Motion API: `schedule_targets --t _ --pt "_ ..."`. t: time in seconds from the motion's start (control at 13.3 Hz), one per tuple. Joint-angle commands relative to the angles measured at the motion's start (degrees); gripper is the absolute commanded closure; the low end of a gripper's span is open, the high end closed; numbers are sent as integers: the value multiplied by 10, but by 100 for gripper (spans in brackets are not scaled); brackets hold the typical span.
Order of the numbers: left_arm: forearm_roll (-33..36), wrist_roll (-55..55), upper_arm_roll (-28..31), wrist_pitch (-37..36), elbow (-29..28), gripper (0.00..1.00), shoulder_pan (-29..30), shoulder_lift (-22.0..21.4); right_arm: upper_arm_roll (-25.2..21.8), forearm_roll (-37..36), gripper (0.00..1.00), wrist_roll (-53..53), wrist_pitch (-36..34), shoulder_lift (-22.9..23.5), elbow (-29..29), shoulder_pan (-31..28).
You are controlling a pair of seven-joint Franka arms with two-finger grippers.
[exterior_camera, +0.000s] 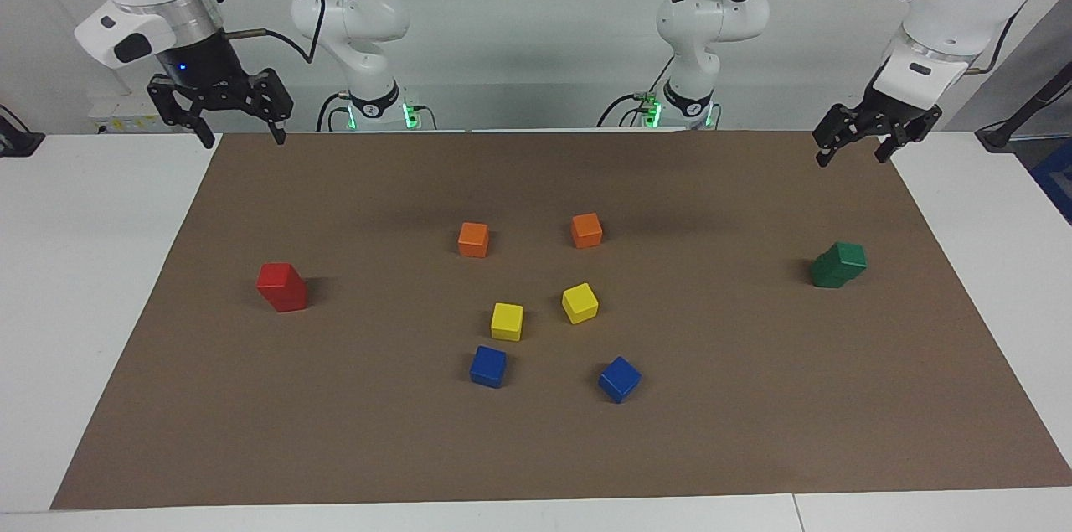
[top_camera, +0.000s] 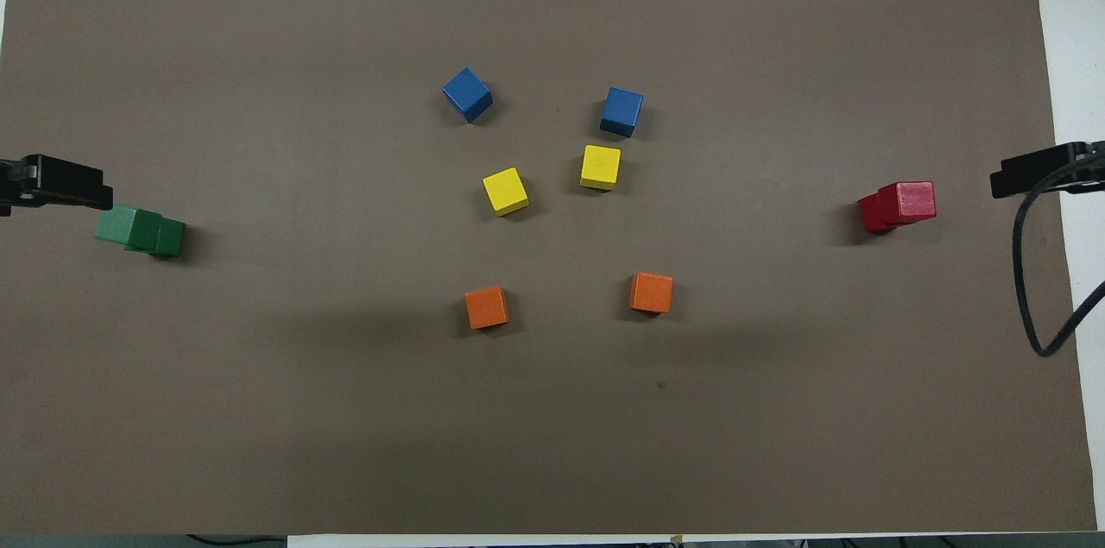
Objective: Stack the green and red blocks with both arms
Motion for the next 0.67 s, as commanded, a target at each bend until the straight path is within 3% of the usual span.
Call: schedule_targets --t 0.0,0.6 --pt "1 -5 5 0 -4 0 -6 -9 3 0 0 9 -9 -2 -2 -14" --pt "1 -6 5 0 -3 0 -7 -9 3 1 0 19 -2 -6 -12 -7"
